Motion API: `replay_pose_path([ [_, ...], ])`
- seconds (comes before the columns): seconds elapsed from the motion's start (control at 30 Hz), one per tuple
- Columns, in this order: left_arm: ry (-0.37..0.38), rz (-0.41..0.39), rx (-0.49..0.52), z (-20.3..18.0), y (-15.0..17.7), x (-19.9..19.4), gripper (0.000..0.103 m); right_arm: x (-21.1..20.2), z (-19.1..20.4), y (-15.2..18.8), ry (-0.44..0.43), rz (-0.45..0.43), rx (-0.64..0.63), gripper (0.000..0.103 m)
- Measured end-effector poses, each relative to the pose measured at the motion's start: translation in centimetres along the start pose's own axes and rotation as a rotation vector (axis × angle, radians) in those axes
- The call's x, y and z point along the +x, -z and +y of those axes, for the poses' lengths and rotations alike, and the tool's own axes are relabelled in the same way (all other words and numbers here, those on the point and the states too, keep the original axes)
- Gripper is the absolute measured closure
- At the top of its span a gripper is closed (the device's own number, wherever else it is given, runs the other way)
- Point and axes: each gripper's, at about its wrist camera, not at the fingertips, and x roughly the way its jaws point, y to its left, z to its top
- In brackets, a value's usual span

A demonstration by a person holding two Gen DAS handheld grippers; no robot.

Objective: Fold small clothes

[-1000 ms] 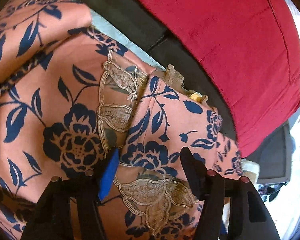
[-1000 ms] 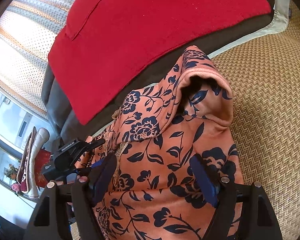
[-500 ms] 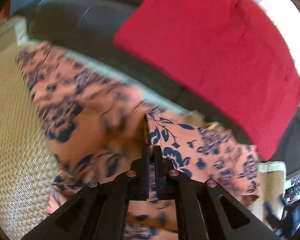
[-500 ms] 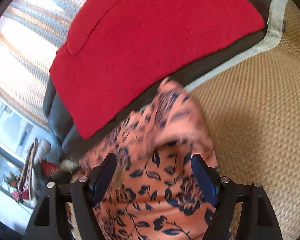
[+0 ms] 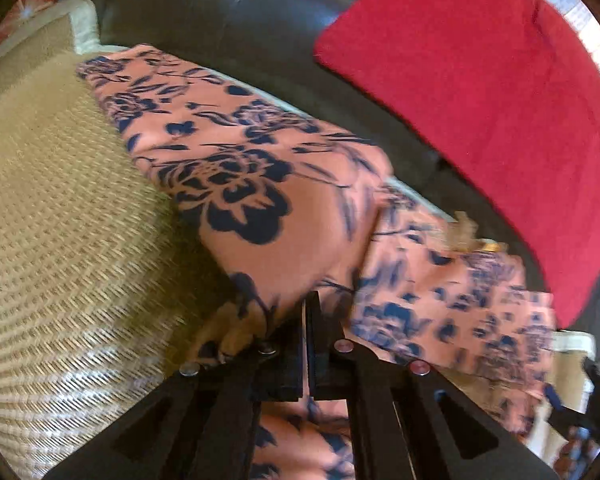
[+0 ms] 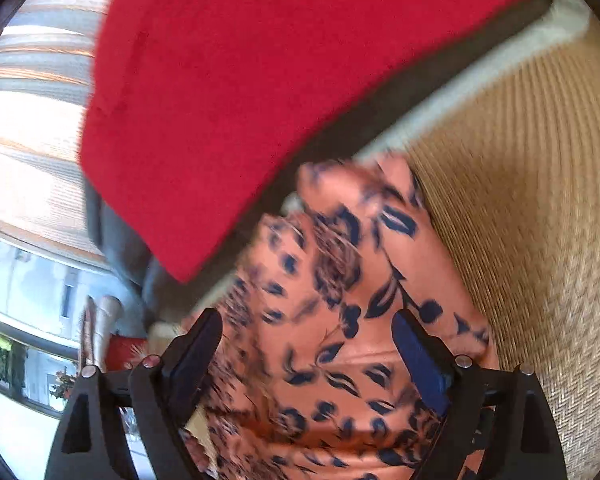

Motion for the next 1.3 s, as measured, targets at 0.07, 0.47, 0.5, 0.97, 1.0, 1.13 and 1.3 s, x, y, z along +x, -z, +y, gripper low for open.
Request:
replay_pose_path([
  [0.07, 0.077, 0.019, -0.002, -0.3, -0.1, -0.6, 0.096, -1.7, -0.2, 0.1, -0.029, -0.072, 0.009, 0.014],
  [0.47, 0.094, 0.107, -0.088, -2.3, -0.4, 2.7, 0.047, -4.2, 0.5, 3.0, -0.025, -0.092, -0.068, 0.014],
  [0.5, 0.076, 0.103, -0.067, -2.8, -0.4, 2.9, 0.048, -4.1, 0.4, 3.3, -0.023, -0.090, -0.071, 0.014],
  [0.97, -0.097, -0.011, 0.114, -3.2, 1.6, -1.5, 0.099, -5.9, 1.4, 1.6, -0.043, -0.128, -0.104, 0.014],
  [1.0, -0.105, 0.011, 0.102, -2.8, 1.7, -0.5, 0.099, -5.7, 1.5, 0.7, -0.055, -0.130, -0.084, 0.014],
  [1.13, -0.125, 0.018, 0.092, -2.1, 2.3, 1.1, 0.099, -3.6, 1.7, -2.7, -0.124, -0.088, -0.019, 0.014],
  [1.3, -0.136, 0.015, 0.110, -2.4, 2.1, 1.5, 0.099, 3.6, 0.0, -5.9, -0.169, 0.109, 0.067, 0.014],
])
